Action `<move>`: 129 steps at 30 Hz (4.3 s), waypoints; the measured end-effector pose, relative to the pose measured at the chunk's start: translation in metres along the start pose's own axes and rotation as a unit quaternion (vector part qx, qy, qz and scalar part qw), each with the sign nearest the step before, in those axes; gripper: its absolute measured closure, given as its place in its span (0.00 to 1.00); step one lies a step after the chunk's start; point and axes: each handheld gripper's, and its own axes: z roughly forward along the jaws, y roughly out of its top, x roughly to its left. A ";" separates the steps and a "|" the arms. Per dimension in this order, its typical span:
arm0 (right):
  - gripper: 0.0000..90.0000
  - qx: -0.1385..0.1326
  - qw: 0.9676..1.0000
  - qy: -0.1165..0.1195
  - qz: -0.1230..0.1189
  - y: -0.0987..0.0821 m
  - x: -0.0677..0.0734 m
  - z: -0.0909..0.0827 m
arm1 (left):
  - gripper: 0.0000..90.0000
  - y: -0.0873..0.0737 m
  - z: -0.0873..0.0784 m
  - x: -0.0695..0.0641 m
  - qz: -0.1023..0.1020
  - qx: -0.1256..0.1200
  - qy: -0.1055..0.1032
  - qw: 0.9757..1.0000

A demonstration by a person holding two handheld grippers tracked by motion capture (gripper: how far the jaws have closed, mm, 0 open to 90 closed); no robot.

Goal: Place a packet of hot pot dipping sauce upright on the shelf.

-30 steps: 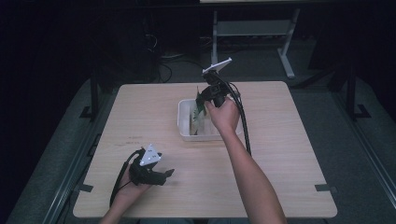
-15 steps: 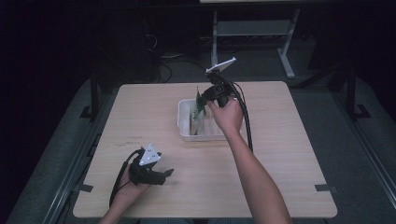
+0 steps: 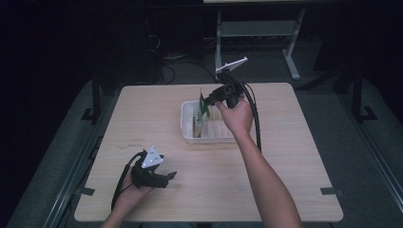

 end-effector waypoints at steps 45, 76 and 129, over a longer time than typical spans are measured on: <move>0.65 -0.022 0.999 0.028 0.005 -0.049 -0.040 -0.035 | 0.25 -0.001 0.001 0.002 -0.009 0.002 0.001 1.000; 0.59 -0.028 0.998 0.052 0.003 -0.106 -0.067 -0.053 | 0.25 -0.003 0.002 0.005 -0.018 0.002 -0.002 1.000; 0.53 -0.048 0.997 0.047 0.029 -0.223 -0.113 -0.082 | 0.25 -0.004 0.002 0.006 -0.028 -0.002 0.001 1.000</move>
